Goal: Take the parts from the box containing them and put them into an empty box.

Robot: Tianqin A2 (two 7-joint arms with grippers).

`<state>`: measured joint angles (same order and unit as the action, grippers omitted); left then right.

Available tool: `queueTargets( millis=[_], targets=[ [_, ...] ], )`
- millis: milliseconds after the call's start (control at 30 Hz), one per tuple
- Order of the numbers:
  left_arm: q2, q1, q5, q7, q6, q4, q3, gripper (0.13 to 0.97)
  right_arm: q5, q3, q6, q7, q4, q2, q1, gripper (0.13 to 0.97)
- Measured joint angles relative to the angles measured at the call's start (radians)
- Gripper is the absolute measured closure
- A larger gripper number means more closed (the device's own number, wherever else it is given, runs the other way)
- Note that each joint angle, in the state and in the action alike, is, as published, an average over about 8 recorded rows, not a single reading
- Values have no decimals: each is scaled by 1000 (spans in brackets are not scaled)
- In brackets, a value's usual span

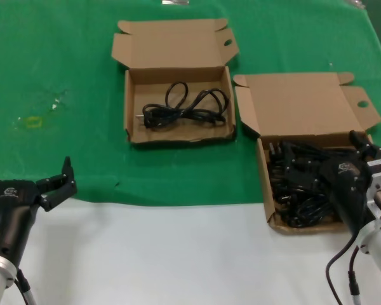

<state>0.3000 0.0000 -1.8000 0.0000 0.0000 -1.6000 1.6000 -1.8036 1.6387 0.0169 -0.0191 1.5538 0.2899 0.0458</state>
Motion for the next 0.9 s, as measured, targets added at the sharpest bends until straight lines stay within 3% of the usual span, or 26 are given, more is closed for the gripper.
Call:
queueTargets(
  millis=[900],
  targets=[
    [0, 0, 0, 0, 0, 0, 0, 132, 0, 0, 0, 0, 0, 0, 0, 129]
  ],
)
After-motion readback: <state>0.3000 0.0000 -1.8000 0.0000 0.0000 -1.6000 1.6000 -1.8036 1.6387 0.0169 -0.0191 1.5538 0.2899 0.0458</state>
